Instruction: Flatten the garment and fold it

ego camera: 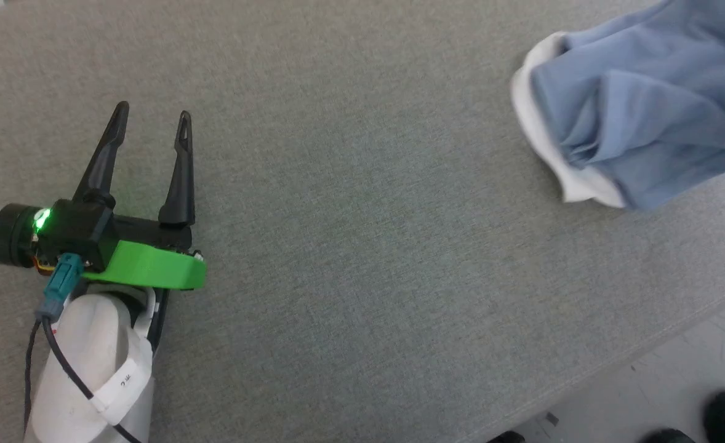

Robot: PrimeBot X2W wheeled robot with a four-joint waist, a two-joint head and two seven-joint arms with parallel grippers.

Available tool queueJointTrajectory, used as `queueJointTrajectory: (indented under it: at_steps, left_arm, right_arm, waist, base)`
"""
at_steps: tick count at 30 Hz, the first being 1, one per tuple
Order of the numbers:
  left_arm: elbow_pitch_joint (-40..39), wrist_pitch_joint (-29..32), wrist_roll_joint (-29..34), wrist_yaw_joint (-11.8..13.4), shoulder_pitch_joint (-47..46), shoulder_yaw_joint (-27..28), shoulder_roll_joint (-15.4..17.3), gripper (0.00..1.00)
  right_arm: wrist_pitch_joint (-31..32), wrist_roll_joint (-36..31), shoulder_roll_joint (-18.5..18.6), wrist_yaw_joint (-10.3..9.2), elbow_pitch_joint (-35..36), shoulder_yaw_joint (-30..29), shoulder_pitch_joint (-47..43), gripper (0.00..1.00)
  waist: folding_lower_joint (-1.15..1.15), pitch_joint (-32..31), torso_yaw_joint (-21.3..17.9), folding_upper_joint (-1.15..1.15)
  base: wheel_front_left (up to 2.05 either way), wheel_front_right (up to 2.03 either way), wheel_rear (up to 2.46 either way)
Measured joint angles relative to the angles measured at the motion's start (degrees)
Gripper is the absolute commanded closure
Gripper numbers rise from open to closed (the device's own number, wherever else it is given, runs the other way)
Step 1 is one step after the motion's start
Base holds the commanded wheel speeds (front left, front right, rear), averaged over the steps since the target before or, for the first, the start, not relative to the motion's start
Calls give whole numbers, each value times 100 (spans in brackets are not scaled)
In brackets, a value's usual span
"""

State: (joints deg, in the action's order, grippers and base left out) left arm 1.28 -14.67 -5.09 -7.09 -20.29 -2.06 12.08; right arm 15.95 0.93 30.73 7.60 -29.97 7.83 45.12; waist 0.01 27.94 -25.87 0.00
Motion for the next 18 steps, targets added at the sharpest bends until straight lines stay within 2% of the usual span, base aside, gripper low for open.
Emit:
queueJointTrajectory:
  at_steps: [5,10,15,16,17,18]
  left_arm:
    - [-66,54,0,0,-51,-51,103,0]
    - [-156,80,-3,0,-94,-55,144,0]
    - [-141,78,-44,5,-94,-62,185,0]
    - [-114,78,-47,8,-93,-65,183,0]
    - [-71,70,-52,8,-91,-71,180,0]
    - [-23,69,-57,9,-90,-77,165,0]
  right_arm:
    - [-447,-486,-20,0,-570,-843,211,100]
    - [-735,-982,-168,0,-846,-1601,315,100]
    - [-788,-1410,-348,0,-1036,-2137,324,100]
    - [-725,-1500,-385,0,-1094,-2287,325,96]
    - [-656,-1595,-417,0,-1138,-2394,324,60]
    - [-593,-1688,-452,0,-1159,-2494,321,0]
  waist:
    - [0,338,47,0]
    - [0,493,283,0]
    - [0,543,465,0]
    - [0,524,484,0]
    - [0,495,498,0]
    - [0,457,510,0]
  base:
    - [0,0,0]
    - [0,0,0]
    - [0,0,0]
    - [0,0,0]
    - [0,0,0]
    - [0,0,0]
